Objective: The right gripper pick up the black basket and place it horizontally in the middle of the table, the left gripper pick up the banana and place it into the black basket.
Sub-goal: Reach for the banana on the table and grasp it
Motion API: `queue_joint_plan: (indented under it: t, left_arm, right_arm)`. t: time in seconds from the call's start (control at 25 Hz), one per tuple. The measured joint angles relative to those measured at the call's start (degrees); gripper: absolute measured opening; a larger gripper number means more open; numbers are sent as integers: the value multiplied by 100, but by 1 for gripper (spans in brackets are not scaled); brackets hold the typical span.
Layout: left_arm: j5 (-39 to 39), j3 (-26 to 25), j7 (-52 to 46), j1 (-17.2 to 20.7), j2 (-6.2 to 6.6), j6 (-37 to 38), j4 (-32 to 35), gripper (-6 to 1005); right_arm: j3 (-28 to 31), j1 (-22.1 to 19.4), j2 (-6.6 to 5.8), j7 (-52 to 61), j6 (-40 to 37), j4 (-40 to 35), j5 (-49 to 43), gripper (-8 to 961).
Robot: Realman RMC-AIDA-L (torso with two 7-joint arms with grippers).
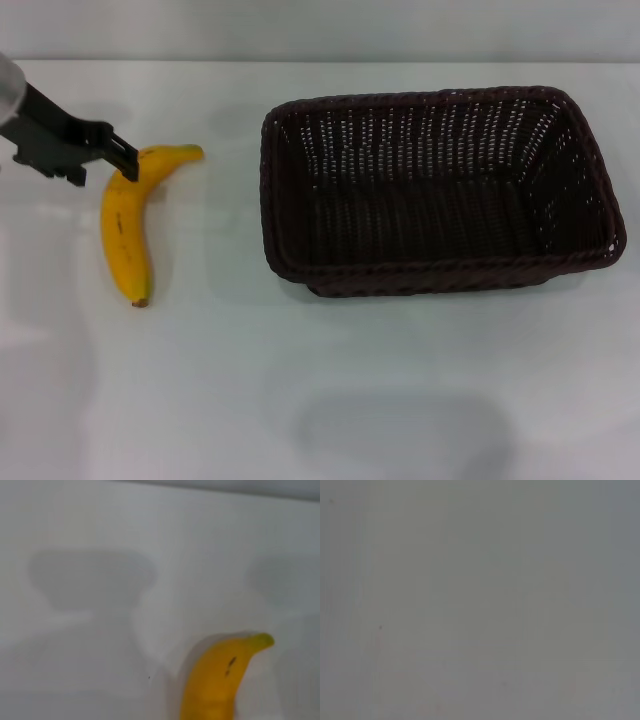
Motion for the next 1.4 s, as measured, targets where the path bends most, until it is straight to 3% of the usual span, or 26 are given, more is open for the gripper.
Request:
queue_joint_plan:
  t: [0.2,0.52,0.96,1.4]
  left_arm:
    - [248,28,-46,-132,-120,338,-410,601]
    - [466,44,-141,-168,-253,365,-542,879]
    - [720,208,-262,-218,-306,361,-758,869]
    - [740,278,-225,-193,-338,610,-746,669]
  right_arm:
    - [0,10,0,-33,-13,24,-4,697]
    - [-9,19,0,-32,-15,26,-29,696]
    - [-9,38,-7,-32,-43,25,-36,696]
    - [-9,23,-2,-38,-47,25,-34,695]
